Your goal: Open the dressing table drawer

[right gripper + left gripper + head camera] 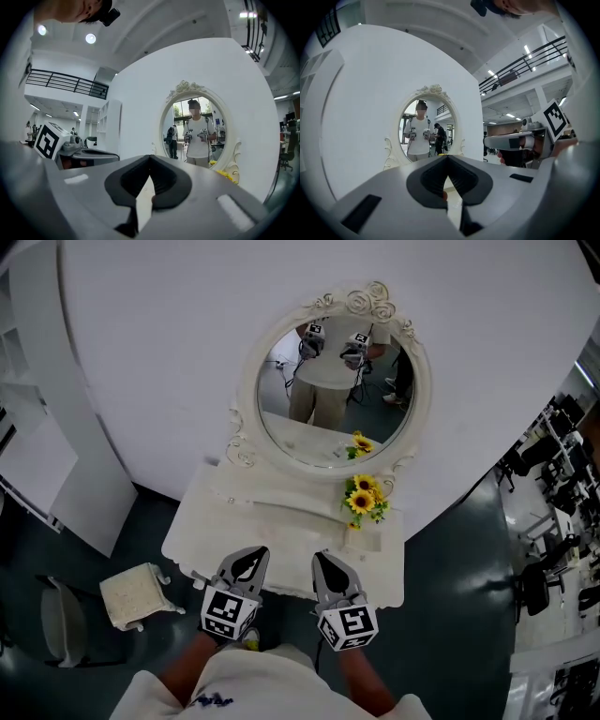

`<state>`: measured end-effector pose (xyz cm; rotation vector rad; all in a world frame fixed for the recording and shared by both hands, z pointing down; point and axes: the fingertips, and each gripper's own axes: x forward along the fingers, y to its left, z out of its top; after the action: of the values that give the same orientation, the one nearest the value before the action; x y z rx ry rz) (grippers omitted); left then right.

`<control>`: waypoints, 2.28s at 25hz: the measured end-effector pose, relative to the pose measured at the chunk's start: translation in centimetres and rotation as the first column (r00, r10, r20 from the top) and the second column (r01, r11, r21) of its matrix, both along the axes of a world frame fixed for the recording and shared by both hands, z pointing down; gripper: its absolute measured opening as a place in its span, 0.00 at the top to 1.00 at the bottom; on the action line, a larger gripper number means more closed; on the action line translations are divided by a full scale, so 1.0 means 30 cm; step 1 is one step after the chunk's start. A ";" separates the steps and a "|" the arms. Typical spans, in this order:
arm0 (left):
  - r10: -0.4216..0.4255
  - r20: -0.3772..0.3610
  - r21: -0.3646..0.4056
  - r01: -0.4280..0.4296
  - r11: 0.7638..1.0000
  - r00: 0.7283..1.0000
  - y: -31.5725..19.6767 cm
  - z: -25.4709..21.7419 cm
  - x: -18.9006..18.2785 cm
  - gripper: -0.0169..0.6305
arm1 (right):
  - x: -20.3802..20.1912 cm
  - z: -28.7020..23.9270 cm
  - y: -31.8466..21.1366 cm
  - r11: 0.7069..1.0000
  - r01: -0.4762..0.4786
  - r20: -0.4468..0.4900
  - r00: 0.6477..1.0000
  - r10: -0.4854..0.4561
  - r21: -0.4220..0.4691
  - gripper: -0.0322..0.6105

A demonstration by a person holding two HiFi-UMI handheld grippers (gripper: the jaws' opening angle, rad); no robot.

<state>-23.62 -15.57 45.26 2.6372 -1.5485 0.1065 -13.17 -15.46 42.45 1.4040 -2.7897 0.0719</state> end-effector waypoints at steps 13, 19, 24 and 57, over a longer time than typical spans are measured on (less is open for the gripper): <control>0.025 -0.010 0.039 -0.025 0.999 1.000 -0.045 -0.075 -0.069 0.96 | -0.064 -0.048 -0.063 0.999 -0.033 0.016 0.999 0.033 0.016 0.93; 0.032 -0.013 0.041 -0.031 0.999 0.999 -0.056 -0.082 -0.093 0.96 | -0.084 -0.061 -0.070 0.999 -0.045 0.017 0.999 0.044 0.022 0.93; 0.047 -0.017 0.037 -0.047 0.998 0.999 -0.062 -0.073 -0.088 0.96 | -0.077 -0.052 -0.068 0.998 -0.063 0.012 0.998 0.063 0.019 0.93; 0.076 -0.029 0.027 -0.075 0.997 0.997 -0.089 -0.057 -0.112 0.96 | -0.107 -0.028 -0.094 0.996 -0.088 -0.022 0.996 0.088 0.008 0.93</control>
<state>-26.97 -18.25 43.55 2.7042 -1.4514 0.0519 -16.39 -18.29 41.60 1.5198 -2.7122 0.0470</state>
